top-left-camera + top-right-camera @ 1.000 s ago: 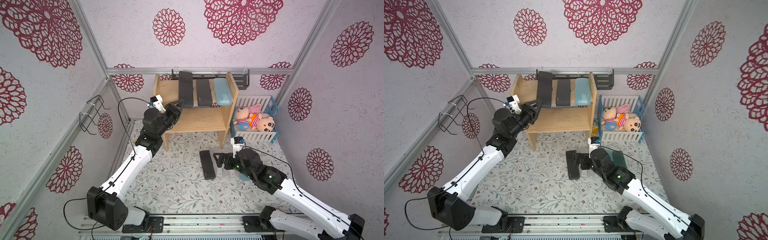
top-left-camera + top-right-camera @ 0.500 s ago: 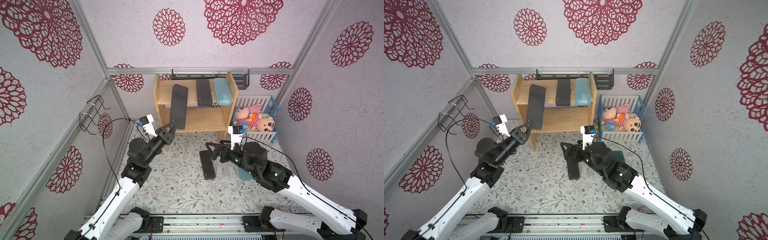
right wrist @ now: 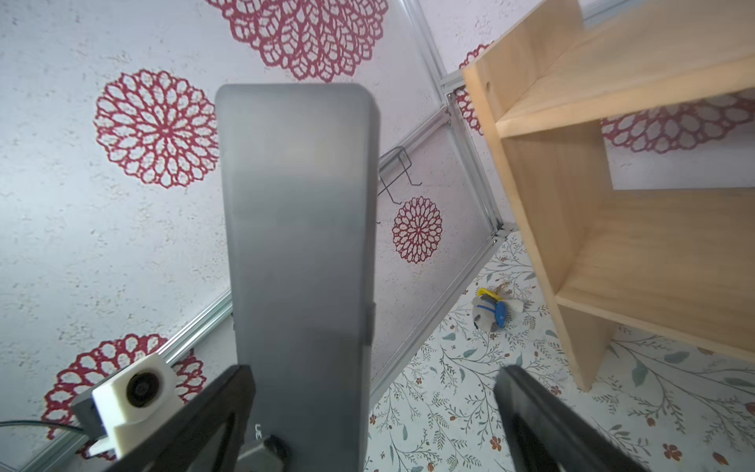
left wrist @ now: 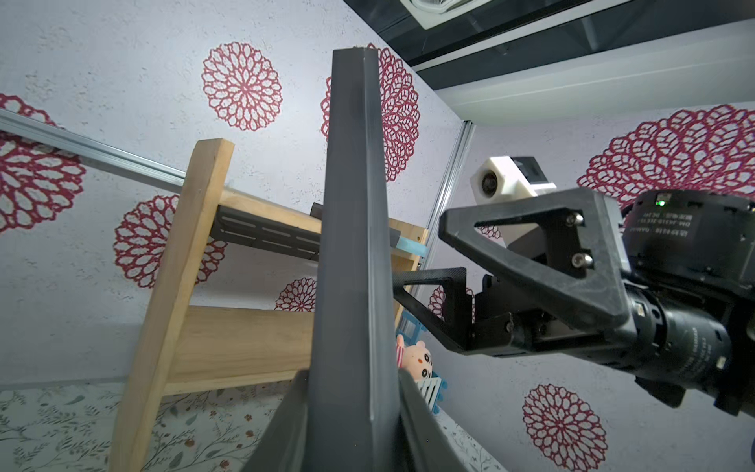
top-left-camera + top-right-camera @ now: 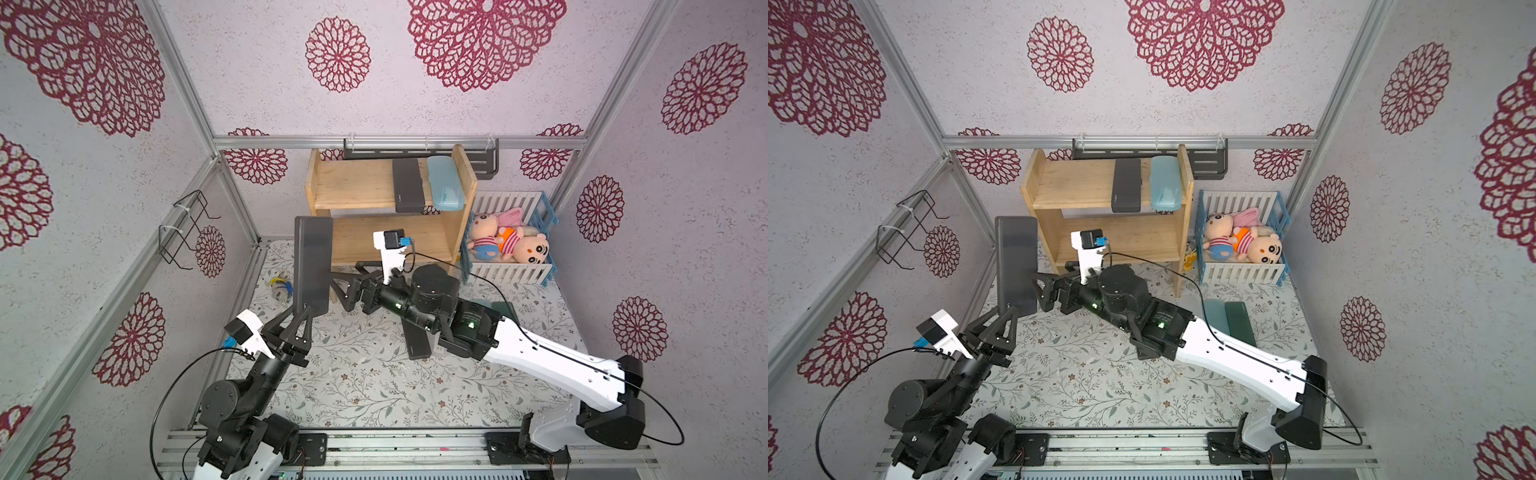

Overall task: Remove the pencil cases from the shelf
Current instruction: Pick up the pencil case from the shelf, then place the pencil case at the center of the board.

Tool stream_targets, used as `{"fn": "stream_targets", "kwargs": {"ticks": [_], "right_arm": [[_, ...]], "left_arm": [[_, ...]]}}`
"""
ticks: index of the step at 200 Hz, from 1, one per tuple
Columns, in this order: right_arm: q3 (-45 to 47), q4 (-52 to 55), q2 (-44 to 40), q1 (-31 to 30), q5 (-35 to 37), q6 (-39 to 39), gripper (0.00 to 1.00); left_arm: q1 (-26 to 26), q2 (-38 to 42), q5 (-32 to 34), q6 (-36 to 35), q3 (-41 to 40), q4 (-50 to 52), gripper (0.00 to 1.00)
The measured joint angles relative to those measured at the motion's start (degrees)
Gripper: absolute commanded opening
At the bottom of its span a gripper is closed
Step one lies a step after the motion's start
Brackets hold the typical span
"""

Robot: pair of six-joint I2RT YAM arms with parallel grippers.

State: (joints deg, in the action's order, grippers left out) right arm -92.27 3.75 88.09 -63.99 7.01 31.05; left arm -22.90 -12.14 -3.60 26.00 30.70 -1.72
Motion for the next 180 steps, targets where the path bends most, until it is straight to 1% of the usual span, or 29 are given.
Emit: {"fn": "stream_targets", "kwargs": {"ticks": [31,63,84,109,121,124,126,130,131,133,136,145,149,152,157,180], "right_arm": [[-6.3,1.1,5.7,-1.4,-0.6,0.0,0.99],[-13.2,4.5,10.2,-2.1,-0.5,0.0,0.99],[-15.8,6.3,12.1,-2.2,-0.3,0.1,0.90],[-16.0,7.9,12.8,-2.2,0.7,0.2,0.75],[-16.0,8.2,12.9,-2.2,0.8,1.0,0.71],[-16.0,8.3,12.9,-2.2,0.9,1.2,0.70],[-16.0,8.4,12.9,-2.2,0.9,1.1,0.69],[-16.0,8.5,12.9,-2.2,0.9,1.2,0.68],[-16.0,8.6,12.9,-2.2,1.0,1.2,0.67],[-16.1,8.6,12.9,-2.2,1.0,1.2,0.67],[-16.1,8.7,12.9,-2.2,1.0,1.2,0.66],[-16.1,9.5,12.9,-2.3,1.4,1.0,0.65],[-16.1,9.9,12.9,-2.3,1.5,1.0,0.63],[-16.1,10.3,12.9,-2.4,1.7,0.9,0.62],[-16.0,10.9,12.9,-2.4,2.1,0.9,0.60],[-14.6,13.7,12.7,-1.8,2.6,0.0,0.54]], "left_arm": [[0.0,2.1,0.6,-1.2,-0.2,3.8,0.00],[0.0,4.9,1.2,-1.5,-1.2,4.9,0.00],[0.0,5.6,1.3,-1.5,-1.7,5.4,0.00],[0.0,5.8,1.4,-1.5,-1.9,6.4,0.00],[0.0,6.1,1.6,-1.3,-2.0,7.1,0.00],[0.0,6.1,1.6,-1.3,-2.0,7.2,0.05],[0.0,6.2,1.6,-1.2,-2.0,7.3,0.10],[0.0,6.3,1.7,-1.2,-2.0,7.4,0.26],[0.0,6.4,1.7,-1.2,-2.0,7.4,0.28],[0.0,6.4,1.7,-1.2,-2.0,7.5,0.38],[0.0,6.6,1.8,-1.2,-2.0,7.6,0.50],[0.0,7.0,2.4,-1.3,-2.0,7.7,0.73],[0.0,7.2,2.9,-1.2,-2.0,7.7,0.86],[0.0,7.4,3.1,-1.1,-2.0,7.7,0.99],[0.0,7.6,3.6,-1.1,-2.0,7.8,0.97],[0.0,8.5,6.6,-0.4,-1.7,9.4,0.97]]}}
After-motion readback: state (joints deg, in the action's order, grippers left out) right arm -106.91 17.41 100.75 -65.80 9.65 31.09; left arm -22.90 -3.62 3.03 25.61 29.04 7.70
